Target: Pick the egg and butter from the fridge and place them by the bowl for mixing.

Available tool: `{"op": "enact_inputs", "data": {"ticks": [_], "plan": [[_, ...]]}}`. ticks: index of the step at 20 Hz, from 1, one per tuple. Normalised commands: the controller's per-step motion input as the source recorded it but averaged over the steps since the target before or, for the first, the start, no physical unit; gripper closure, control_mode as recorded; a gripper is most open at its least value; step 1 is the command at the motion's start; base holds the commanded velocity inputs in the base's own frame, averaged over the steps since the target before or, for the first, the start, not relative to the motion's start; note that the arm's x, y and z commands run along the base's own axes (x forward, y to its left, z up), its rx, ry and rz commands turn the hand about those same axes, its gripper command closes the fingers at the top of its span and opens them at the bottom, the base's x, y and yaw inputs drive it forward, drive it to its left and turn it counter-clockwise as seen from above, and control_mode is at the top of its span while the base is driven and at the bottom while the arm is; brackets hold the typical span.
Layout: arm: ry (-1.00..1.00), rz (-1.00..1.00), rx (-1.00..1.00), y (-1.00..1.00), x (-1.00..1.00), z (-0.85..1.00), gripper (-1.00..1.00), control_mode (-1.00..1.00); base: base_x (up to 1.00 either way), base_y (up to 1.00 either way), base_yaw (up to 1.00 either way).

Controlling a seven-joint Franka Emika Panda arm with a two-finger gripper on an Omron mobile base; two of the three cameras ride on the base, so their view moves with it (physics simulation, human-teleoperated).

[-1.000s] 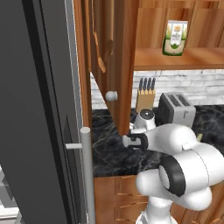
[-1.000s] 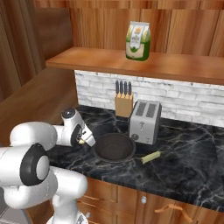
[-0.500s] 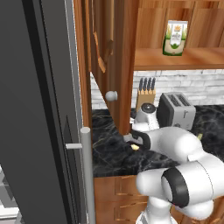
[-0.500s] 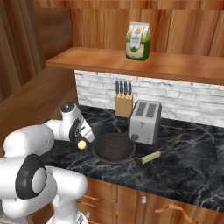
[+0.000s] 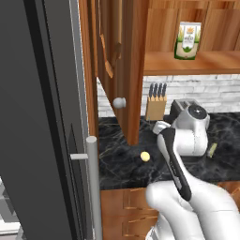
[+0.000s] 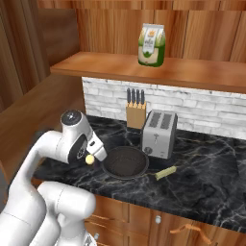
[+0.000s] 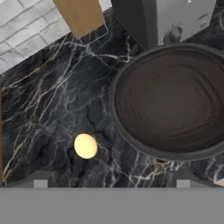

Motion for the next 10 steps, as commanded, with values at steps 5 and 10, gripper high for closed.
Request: {"op": "enact_inputs", "data": {"ticks": [5, 10], "plan": [[-0.09, -0.05, -0.01, -0.30, -0.78, 0.35, -1.00, -1.00, 0.00, 0.00, 0.00], [-0.33, 0.01, -0.17, 0.39, -0.48, 0.01, -1.00, -1.00, 0.00, 0.00, 0.00]]}}
